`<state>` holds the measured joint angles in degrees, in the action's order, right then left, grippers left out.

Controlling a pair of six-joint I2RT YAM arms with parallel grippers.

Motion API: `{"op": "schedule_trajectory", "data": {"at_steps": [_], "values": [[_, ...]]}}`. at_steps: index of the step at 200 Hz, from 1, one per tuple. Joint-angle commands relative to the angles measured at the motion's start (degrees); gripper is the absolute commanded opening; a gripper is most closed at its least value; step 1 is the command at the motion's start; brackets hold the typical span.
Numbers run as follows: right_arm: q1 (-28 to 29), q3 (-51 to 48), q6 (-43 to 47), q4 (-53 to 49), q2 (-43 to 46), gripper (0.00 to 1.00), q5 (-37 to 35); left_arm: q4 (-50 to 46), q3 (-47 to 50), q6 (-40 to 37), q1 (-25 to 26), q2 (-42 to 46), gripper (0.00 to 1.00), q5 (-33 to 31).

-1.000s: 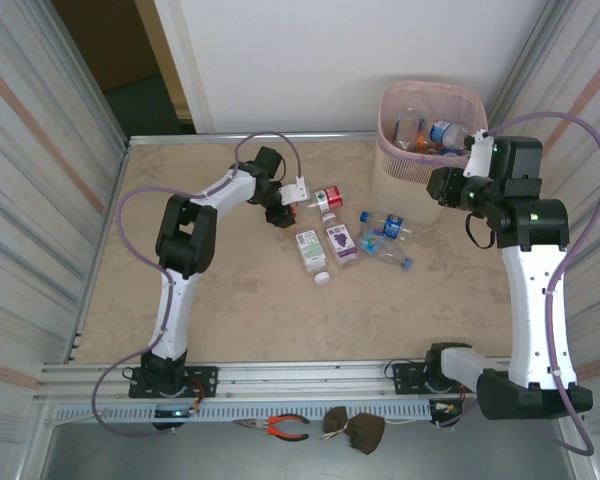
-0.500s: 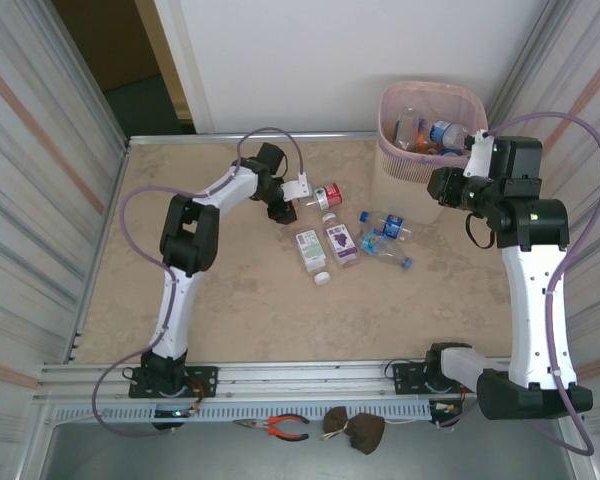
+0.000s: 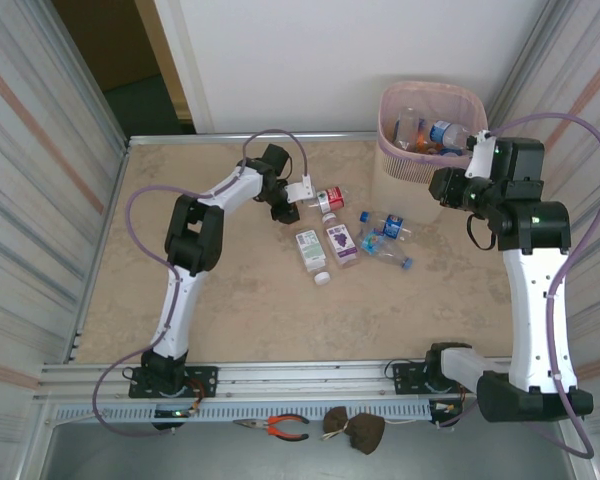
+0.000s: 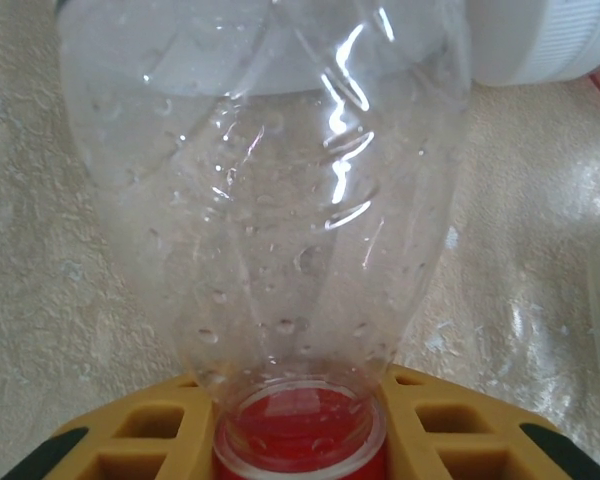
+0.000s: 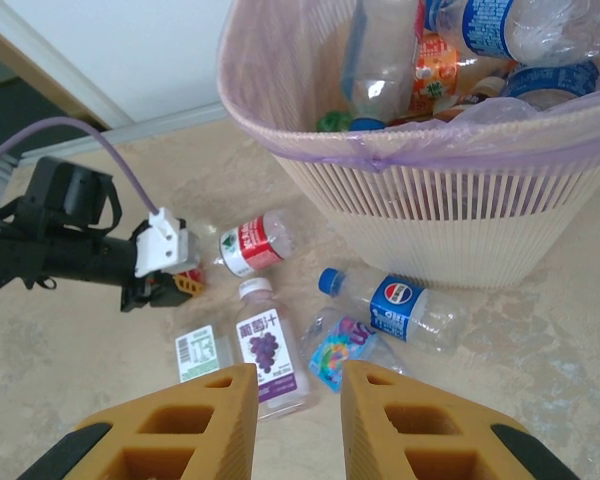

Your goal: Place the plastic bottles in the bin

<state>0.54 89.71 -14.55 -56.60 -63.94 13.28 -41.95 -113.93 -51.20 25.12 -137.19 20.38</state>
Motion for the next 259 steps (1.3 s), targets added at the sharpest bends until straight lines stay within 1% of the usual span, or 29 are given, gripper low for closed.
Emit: {"op": "schedule_trajectory", "data": {"at_steps": [1, 13, 26, 39, 50, 72, 75, 105, 130, 133, 148, 177, 192, 215, 259], "values": [[0.5, -0.3, -0.7, 0.8, 1.3, 0.28, 0.5, 1.3, 2.2, 2.7, -0.4, 4.1, 0.29, 1.1], [0.4, -1.0, -1.0, 1.6, 1.6, 0.28, 1.1, 3.2, 4.0, 4.5, -0.8, 6.1, 0.29, 1.4], [0.5, -1.6, -1.2, 2.5, 1.9, 0.31, 1.9, 5.4, 6.0, 6.6, -1.5, 8.5, 0.29, 2.3], [0.4, -2.6, -1.2, 4.1, 2.4, 0.39, 3.1, 7.4, 7.9, 9.3, -1.8, 10.9, 0.28, 3.1], [0.5, -3.8, -1.4, 6.1, 3.1, 0.43, 4.4, 9.3, 9.7, 11.5, -1.9, 13.0, 0.28, 3.8], [0.4, -6.6, -2.0, 11.0, 4.3, 0.56, 7.8, 12.7, 13.2, 16.5, -1.9, 16.8, 0.28, 6.4], [0.4, -7.0, -2.1, 11.7, 4.5, 0.57, 8.3, 13.3, 13.7, 17.1, -1.9, 18.5, 0.28, 6.8], [0.5, -10.5, -4.2, 19.9, 5.9, 0.69, 14.3, 19.2, 18.7, 26.1, -1.8, 25.4, 0.28, 13.6], [0.5, -15.0, -6.4, 30.1, 6.9, 0.74, 20.7, 27.1, 24.5, 33.7, -1.4, 32.2, 0.28, 19.8], [0.5, -15.6, -6.7, 31.8, 8.5, 0.75, 21.4, 28.2, 25.3, 34.6, -1.3, 33.0, 0.28, 20.5], [0.7, -18.5, -8.0, 38.9, 9.9, 0.76, 24.3, 33.2, 28.5, 37.9, -0.4, 37.0, 0.28, 22.7], [2.2, -20.7, -9.4, 49.1, 11.0, 0.78, 27.3, 41.0, 32.1, 43.2, 1.4, 43.4, 0.28, 26.9], [4.3, -20.7, -9.2, 52.9, 11.0, 0.79, 28.5, 45.0, 33.7, 45.7, 2.7, 46.3, 0.28, 28.8], [8.4, -19.8, -8.2, 57.2, 10.7, 0.8, 29.5, 47.2, 34.3, 46.2, 5.5, 50.1, 0.28, 29.6], [15.6, -16.1, -5.9, 61.0, 9.7, 0.86, 30.8, 47.6, 33.7, 42.9, 11.1, 55.4, 0.3, 30.0]]}}
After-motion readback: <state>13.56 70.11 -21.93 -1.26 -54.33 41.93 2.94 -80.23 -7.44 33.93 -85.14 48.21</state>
